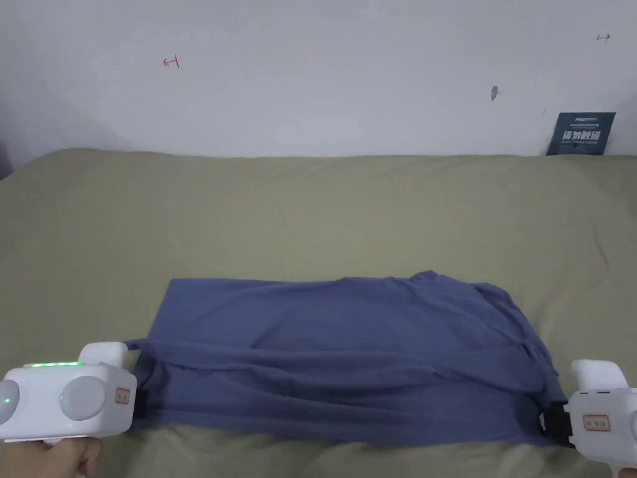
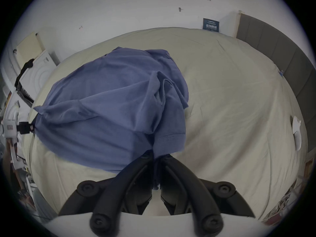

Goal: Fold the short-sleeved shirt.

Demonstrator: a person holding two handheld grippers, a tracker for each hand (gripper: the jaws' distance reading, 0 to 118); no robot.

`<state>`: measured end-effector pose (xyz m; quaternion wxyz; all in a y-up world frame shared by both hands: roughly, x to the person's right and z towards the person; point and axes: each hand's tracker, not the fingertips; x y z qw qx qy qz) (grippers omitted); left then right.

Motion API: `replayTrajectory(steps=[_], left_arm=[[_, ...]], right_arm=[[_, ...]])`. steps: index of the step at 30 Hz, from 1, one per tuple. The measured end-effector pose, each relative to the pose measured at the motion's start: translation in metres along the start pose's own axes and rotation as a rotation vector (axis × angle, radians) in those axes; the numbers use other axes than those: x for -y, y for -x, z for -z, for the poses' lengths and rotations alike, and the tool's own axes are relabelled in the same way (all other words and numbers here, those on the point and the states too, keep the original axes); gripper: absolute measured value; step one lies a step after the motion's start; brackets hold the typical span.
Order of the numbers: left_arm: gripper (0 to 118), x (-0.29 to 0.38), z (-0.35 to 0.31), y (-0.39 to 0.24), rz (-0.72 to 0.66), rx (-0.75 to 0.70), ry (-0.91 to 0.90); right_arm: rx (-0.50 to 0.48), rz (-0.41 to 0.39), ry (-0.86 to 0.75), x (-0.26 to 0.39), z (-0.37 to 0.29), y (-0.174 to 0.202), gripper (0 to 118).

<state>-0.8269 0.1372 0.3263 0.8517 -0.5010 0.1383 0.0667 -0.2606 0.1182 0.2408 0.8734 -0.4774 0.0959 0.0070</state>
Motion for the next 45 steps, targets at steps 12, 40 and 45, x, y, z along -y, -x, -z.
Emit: replayTrajectory(steps=[12,40,45], left_arm=[[3,0.076,-0.067,0.02,-0.008,0.036,-0.011],[98,0.107,-0.126,0.033,0.058,0.054,-0.191],[6,0.056,-0.098,0.01,0.064,0.03,-0.211]], right_arm=[[-0.035,0.016,-0.035,0.065,-0.084,-0.015,9],[-0.008,-0.022,-0.131,0.108,-0.137,-0.007,92],[0.014,0.017,-0.211,0.064,-0.118,0.001,3]])
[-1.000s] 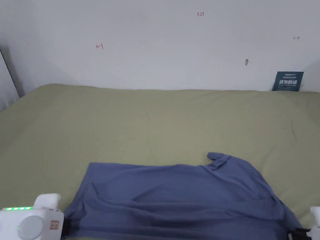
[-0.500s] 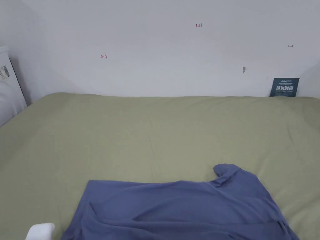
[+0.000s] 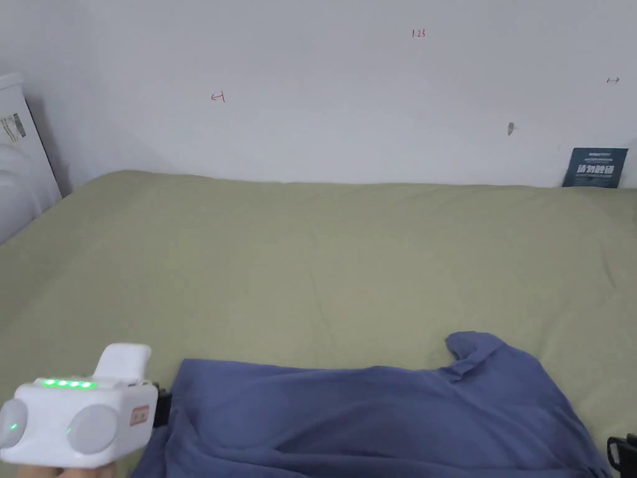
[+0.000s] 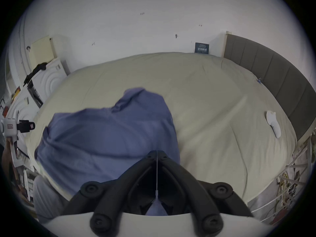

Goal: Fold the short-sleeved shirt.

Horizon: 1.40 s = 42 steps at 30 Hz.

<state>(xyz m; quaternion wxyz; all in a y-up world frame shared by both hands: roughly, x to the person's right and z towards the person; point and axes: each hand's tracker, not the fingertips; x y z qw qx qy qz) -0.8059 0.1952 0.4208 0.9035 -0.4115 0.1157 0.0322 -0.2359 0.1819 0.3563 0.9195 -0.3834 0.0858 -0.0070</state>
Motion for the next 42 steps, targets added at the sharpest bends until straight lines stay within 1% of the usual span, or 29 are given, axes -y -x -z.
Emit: replayTrajectory(steps=[1,6,8,9,10,11,12,14,17,18,21,23,24,25,26,27,29,30,31,32,33,34,35,36,37,38,40,41,42], left_arm=[[6,-0.009,0.01,-0.001,0.004,-0.007,-0.001],[6,-0.046,0.069,0.006,-0.024,-0.019,0.035],[7,-0.057,0.091,0.004,-0.023,-0.033,0.096],[24,-0.06,0.101,0.004,-0.016,-0.05,0.132],[80,-0.061,0.117,0.005,-0.024,-0.045,0.165],[114,-0.061,0.129,0.007,-0.038,-0.046,0.196],[118,-0.062,0.135,0.007,-0.043,-0.043,0.182],[117,-0.062,0.15,0.003,-0.048,-0.087,0.206],[117,-0.059,0.17,-0.001,-0.03,-0.097,0.245],[114,-0.057,0.172,-0.003,-0.031,-0.091,0.264],[97,-0.057,0.159,-0.004,-0.036,-0.053,0.229],[64,-0.058,0.149,-0.009,-0.032,-0.016,0.198],[46,-0.06,0.145,-0.009,-0.03,-0.009,0.196],[14,-0.06,0.142,-0.011,-0.02,0.007,0.184],[3,-0.06,0.141,-0.012,-0.01,0.023,0.191],[3,-0.06,0.142,-0.013,-0.017,0.04,0.2],[3,-0.061,0.143,-0.013,-0.007,0.02,0.201],[3,-0.061,0.143,-0.013,-0.008,0.017,0.202],[3,-0.061,0.143,-0.013,-0.013,0.016,0.201],[3,-0.062,0.144,-0.013,-0.026,0.017,0.201],[3,-0.062,0.144,-0.012,-0.035,0.019,0.204],[3,-0.062,0.144,-0.012,-0.036,0.019,0.205],[3,-0.062,0.144,-0.013,-0.034,0.019,0.205],[3,-0.062,0.143,-0.013,-0.032,0.017,0.204],[3,-0.062,0.143,-0.014,-0.03,0.014,0.203],[3,-0.062,0.143,-0.015,-0.027,0.011,0.203],[3,-0.062,0.144,-0.014,-0.026,0.009,0.204],[3,-0.062,0.145,-0.014,-0.027,0.008,0.205],[3,-0.062,0.145,-0.014,-0.028,0.008,0.206]], right_arm=[[-0.014,0.006,0.004,-0.009,0.007,-0.001,3],[0.013,0.019,-0.008,-0.037,0.033,-0.001,3],[0.02,0.023,-0.003,-0.045,0.044,-0.002,3],[0.026,0.02,0.004,-0.048,0.049,-0.002,3],[0.035,0.014,0.011,-0.049,0.053,-0.002,3],[0.039,0.005,0.02,-0.051,0.059,-0.003,3],[0.046,-0.006,0.027,-0.051,0.064,-0.003,3],[0.053,-0.035,0.034,-0.05,0.074,-0.004,3],[0.075,-0.043,0.068,-0.049,0.087,-0.005,3],[0.075,-0.039,0.071,-0.047,0.093,-0.01,3],[0.07,-0.03,0.085,-0.047,0.098,-0.013,3],[0.073,-0.033,0.093,-0.048,0.101,-0.015,3],[0.074,-0.033,0.095,-0.049,0.101,-0.015,3],[0.071,-0.032,0.097,-0.052,0.101,-0.014,3],[0.067,-0.03,0.096,-0.053,0.103,-0.017,3],[0.066,-0.032,0.096,-0.056,0.105,-0.017,3],[0.065,-0.041,0.096,-0.064,0.109,-0.016,4],[0.066,-0.042,0.097,-0.067,0.115,-0.02,10],[0.064,-0.04,0.099,-0.072,0.119,-0.022,48],[0.051,-0.032,0.112,-0.078,0.125,-0.024,89],[0.04,-0.009,0.157,-0.083,0.134,-0.025,117],[0.042,0.004,0.208,-0.086,0.144,-0.023,114],[0.027,0.007,0.213,-0.088,0.15,-0.024,110],[-0.021,-0.009,0.218,-0.09,0.159,-0.023,109],[0.015,-0.018,0.255,-0.09,0.169,-0.024,109],[0.019,-0.047,0.321,-0.087,0.176,-0.018,108],[0.038,-0.112,0.373,-0.077,0.188,-0.012,107],[0.076,-0.161,0.371,-0.072,0.191,-0.009,100],[0.087,-0.193,0.357,-0.072,0.198,-0.013,89]])
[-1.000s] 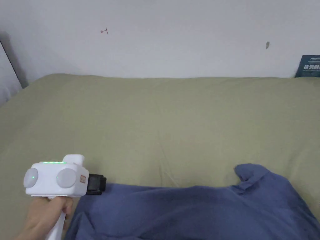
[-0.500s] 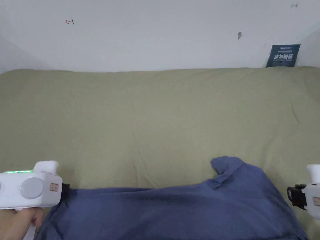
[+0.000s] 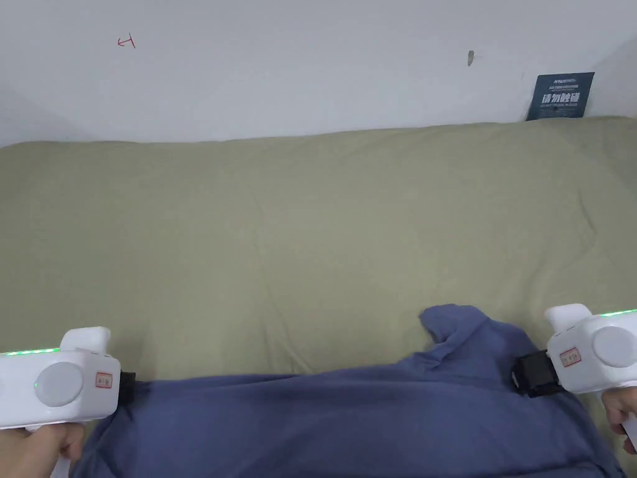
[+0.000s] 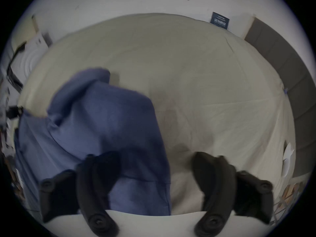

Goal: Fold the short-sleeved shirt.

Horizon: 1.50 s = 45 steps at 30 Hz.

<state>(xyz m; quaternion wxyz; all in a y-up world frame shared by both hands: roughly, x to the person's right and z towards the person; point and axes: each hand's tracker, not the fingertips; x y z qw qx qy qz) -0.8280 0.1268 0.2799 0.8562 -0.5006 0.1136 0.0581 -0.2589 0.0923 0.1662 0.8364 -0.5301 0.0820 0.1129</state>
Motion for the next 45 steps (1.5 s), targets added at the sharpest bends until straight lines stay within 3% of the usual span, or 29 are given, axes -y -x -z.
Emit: replayTrajectory(steps=[2,3,4,9,12,16,26,35,45], left_arm=[[3,-0.001,-0.001,0.0,0.001,0.001,0.002],[3,-0.001,-0.003,0.001,0.002,0.002,0.003],[3,0.0,-0.005,0.002,0.004,0.004,0.004],[3,0.006,-0.03,0.01,-0.011,0.015,-0.019],[3,0.014,-0.056,0.018,-0.025,0.029,-0.052],[3,0.035,-0.099,0.031,-0.044,0.064,-0.11],[3,0.121,-0.171,0.05,-0.046,0.105,-0.196],[3,0.195,-0.156,0.06,-0.011,0.094,-0.192],[3,0.226,-0.135,0.059,-0.015,0.08,-0.152]], right_arm=[[-0.061,0.075,-0.044,0.001,-0.01,-0.005,76],[-0.086,0.084,-0.073,0.003,-0.016,-0.007,50],[-0.088,0.071,-0.091,0.002,-0.031,-0.001,3],[-0.106,0.068,-0.14,0.006,-0.076,-0.004,3],[-0.179,0.135,-0.189,0.015,-0.109,-0.013,3],[-0.177,0.089,-0.251,0.041,-0.151,-0.012,3],[-0.184,0.071,-0.35,0.133,-0.216,0.002,3],[-0.152,0.043,-0.331,0.225,-0.212,0.025,3],[-0.153,0.061,-0.233,0.256,-0.154,0.017,3]])
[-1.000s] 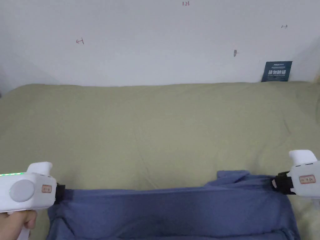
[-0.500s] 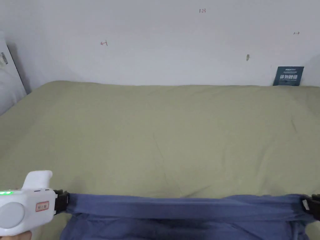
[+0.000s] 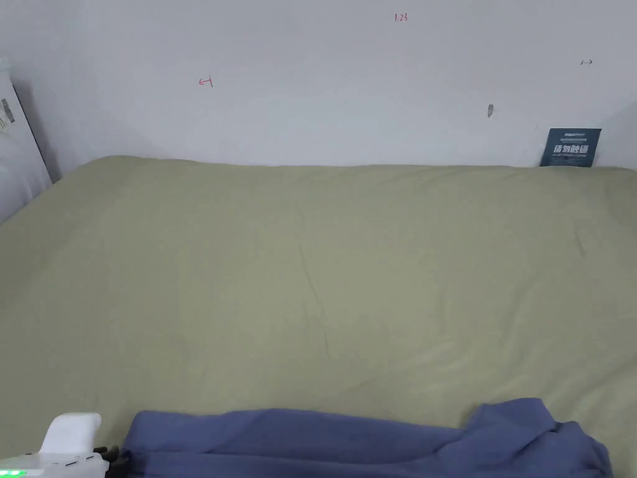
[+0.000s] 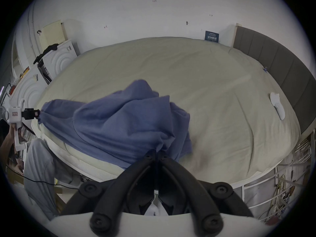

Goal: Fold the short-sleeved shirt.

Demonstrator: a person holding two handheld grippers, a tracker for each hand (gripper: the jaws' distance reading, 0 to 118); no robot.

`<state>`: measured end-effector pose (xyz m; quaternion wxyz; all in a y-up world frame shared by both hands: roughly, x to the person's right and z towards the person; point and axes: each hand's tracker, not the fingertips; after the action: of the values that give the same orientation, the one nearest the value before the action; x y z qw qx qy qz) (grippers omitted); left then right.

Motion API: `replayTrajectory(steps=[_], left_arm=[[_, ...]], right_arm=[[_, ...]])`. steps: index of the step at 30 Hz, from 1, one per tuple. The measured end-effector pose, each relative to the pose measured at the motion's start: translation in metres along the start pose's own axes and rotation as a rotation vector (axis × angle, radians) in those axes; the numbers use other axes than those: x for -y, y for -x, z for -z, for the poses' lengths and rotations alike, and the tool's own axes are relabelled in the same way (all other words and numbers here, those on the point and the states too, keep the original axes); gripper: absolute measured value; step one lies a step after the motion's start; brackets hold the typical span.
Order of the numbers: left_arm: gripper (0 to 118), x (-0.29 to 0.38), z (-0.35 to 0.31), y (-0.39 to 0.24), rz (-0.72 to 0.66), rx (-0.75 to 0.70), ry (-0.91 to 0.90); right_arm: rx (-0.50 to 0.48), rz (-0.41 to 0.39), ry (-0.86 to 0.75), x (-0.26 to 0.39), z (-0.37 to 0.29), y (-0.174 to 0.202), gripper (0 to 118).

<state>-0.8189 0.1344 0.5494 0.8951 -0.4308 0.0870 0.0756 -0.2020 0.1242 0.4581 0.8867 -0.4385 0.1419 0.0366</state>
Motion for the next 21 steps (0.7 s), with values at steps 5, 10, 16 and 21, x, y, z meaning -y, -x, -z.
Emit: replayTrajectory(steps=[5,10,16,21], left_arm=[[112,-0.004,-0.008,-0.006,0.004,-0.009,-0.01],[117,-0.028,-0.05,-0.032,-0.005,-0.032,-0.144],[107,-0.075,-0.105,-0.097,-0.022,0.064,-0.446],[3,-0.082,-0.119,-0.14,0.047,-0.003,-0.657]], right_arm=[[0.025,0.008,0.011,-0.001,-0.001,0.001,102],[-0.005,0.098,-0.109,-0.034,-0.039,0.006,112],[-0.041,0.111,-0.386,-0.082,-0.082,0.056,111],[0.099,-0.018,-0.657,-0.103,-0.112,0.121,16]])
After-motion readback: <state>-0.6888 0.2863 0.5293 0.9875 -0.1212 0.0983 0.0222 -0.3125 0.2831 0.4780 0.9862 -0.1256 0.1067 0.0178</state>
